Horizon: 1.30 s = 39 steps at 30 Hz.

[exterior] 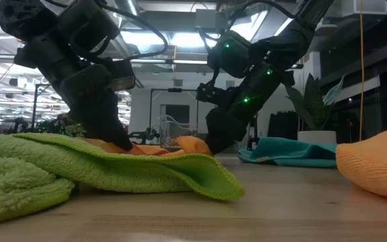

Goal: Fold microfiber towels
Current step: Fold the orange towel

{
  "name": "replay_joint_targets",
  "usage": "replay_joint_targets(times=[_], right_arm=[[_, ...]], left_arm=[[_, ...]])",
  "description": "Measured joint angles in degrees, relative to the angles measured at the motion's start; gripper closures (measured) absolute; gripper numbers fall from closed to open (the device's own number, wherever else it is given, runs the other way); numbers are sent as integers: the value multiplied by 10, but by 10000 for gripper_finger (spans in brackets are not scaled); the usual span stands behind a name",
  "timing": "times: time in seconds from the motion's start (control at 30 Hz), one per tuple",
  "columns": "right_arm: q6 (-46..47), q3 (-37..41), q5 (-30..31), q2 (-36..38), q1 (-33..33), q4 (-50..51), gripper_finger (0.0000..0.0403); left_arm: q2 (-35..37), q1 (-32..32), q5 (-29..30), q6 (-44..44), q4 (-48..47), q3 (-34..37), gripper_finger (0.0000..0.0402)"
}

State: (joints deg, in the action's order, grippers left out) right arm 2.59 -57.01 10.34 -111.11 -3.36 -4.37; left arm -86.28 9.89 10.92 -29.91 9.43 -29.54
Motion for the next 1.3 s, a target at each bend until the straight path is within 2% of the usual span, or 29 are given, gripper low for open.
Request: replay_joint_targets(times=[0.33,0.5,0.6,0.7,0.83,0.97,1.0,1.1,1.3], right_arm=[[1,0,0,0,0,0,167],[1,0,0,0,0,0,167],[4,0,0,0,0,0,171],[29,0,-1,0,0,0,196],[65,0,-1,1,0,-1,269],[79,0,-35,14,0,5,377],[79,0,-40,21,0,8,388],[93,-7,-40,56,1,58,392],[63,-83,-19,135,1,251,398]], left_arm=[[0,0,1,0,-18,0,350],[0,0,6,-30,-29,0,391],[0,0,17,-45,-27,-1,398],[2,0,17,-41,-29,-15,400],[2,0,19,-23,-56,-46,401],[2,0,29,-5,-153,-106,401],[2,0,33,0,-192,-125,401],[2,0,55,15,-311,-192,401],[2,0,110,38,-522,-347,401]])
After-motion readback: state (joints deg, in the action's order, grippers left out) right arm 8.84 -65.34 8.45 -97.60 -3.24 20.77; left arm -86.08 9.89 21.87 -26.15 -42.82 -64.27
